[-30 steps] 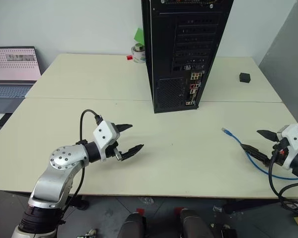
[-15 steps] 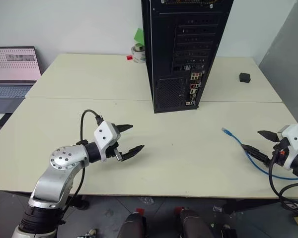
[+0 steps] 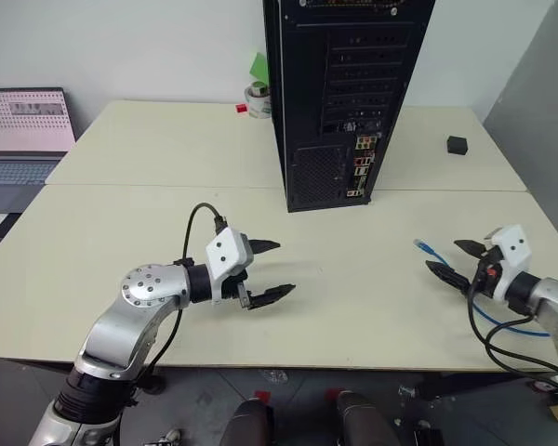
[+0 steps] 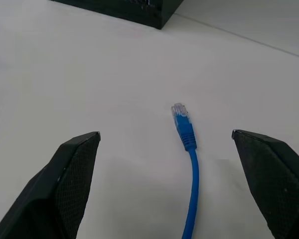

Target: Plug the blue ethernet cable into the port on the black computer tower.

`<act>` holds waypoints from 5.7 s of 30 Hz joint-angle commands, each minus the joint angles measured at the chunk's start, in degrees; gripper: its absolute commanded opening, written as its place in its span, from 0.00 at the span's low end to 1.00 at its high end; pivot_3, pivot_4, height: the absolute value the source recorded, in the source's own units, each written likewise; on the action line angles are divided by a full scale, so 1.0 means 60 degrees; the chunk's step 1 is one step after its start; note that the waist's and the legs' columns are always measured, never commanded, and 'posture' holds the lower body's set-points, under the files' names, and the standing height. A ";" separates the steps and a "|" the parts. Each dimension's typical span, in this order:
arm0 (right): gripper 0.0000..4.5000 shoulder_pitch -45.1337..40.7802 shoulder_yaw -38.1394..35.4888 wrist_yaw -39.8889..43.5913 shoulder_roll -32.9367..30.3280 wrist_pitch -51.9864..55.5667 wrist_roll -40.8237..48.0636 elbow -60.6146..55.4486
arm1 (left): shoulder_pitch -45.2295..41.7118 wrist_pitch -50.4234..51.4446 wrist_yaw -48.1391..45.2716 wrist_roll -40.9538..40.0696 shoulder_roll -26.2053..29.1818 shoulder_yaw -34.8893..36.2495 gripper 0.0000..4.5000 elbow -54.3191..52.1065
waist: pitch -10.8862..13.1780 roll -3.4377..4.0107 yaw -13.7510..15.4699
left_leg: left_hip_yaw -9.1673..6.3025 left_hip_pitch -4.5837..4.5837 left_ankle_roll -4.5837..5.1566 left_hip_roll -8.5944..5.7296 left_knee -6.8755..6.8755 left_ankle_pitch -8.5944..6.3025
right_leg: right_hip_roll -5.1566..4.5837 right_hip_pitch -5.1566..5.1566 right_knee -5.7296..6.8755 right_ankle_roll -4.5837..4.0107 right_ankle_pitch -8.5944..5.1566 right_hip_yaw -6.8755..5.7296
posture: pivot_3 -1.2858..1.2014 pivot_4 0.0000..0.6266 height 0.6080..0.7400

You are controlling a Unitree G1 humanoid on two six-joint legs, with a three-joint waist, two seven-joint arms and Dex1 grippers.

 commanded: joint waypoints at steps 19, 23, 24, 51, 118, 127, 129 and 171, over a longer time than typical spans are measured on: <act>0.40 -0.1711 0.0649 0.0895 0.0230 -0.1380 -0.1217 0.3320 | -0.0134 -0.0011 -0.0118 -0.0202 0.0176 0.0164 1.00 -0.0243 | 0.0000 0.0001 0.0006 | -0.0003 -0.0001 0.0000 -0.0002 0.0001 0.0000 | -0.0004 0.0000 0.0001 -0.0001 0.0001 0.0000 | 0.52 0.24 1.00; 0.17 -0.1604 0.0799 0.1139 0.0191 -0.1303 -0.1259 0.2967 | -0.0357 0.0272 -0.0143 -0.0628 0.0044 0.0342 1.00 -0.0139 | 0.0000 0.0001 0.0007 | -0.0004 -0.0001 0.0000 -0.0002 0.0001 0.0000 | -0.0005 0.0000 0.0001 -0.0001 0.0001 -0.0001 | 0.52 0.24 1.00; 0.12 -0.1553 0.0845 0.1238 0.0155 -0.1274 -0.1272 0.2802 | -0.0407 0.0310 -0.0167 -0.0681 0.0056 0.0372 1.00 -0.0104 | 0.0000 0.0001 0.0007 | -0.0003 -0.0001 0.0000 -0.0002 0.0002 0.0000 | -0.0004 0.0001 0.0001 -0.0001 0.0001 -0.0001 | 0.52 0.24 1.00; 0.01 -0.3243 0.4653 0.2367 0.0977 0.1274 -0.1684 -0.3484 | -0.2503 -0.0988 -0.2548 0.0715 -0.0030 -0.1578 1.00 0.2677 | 0.0003 0.0000 0.0006 | -0.0085 -0.0021 -0.0001 -0.0005 0.0012 0.0001 | 0.0003 -0.0011 0.0001 -0.0001 0.0000 -0.0026 | 0.52 0.24 1.00; 0.87 -0.2710 0.2021 0.1302 0.2208 0.5269 0.2739 -0.4690 | -0.2769 -1.4503 0.2677 0.6284 -0.0893 -0.0614 0.06 0.7071 | 0.0002 0.0000 0.0038 | -0.0114 -0.0031 0.0000 -0.0017 0.0014 0.0001 | -0.0041 -0.0011 0.0000 -0.0005 0.0004 -0.0044 | 0.52 0.24 1.00; 0.87 -0.2718 0.1890 0.0444 0.2689 0.5891 0.3525 -0.4646 | -0.3029 -1.5166 0.4457 0.7657 -0.0701 -0.0581 0.06 0.7569 | 0.0002 0.0001 0.0025 | -0.0116 -0.0032 0.0001 -0.0018 0.0012 0.0001 | -0.0025 -0.0012 0.0003 -0.0004 0.0003 -0.0049 | 0.52 0.24 1.00; 0.87 -0.2741 0.2002 0.0325 0.2765 0.5816 0.3485 -0.4544 | -0.3075 -1.5189 0.4744 0.7826 -0.0652 -0.0642 0.06 0.7570 | 0.0002 0.0001 0.0020 | -0.0117 -0.0031 0.0001 -0.0016 0.0012 0.0001 | -0.0022 -0.0012 0.0005 -0.0004 0.0003 -0.0051 | 0.52 0.24 1.00; 0.00 -0.3329 0.2510 0.0253 0.2942 0.5289 0.3199 -0.3624 | -0.2983 -1.4905 0.6063 0.8444 -0.0353 -0.1122 0.06 0.7086 | 0.0002 0.0001 0.0014 | -0.0117 -0.0032 0.0001 -0.0018 0.0011 0.0001 | -0.0016 -0.0012 0.0006 -0.0004 0.0003 -0.0054 | 0.52 0.24 1.00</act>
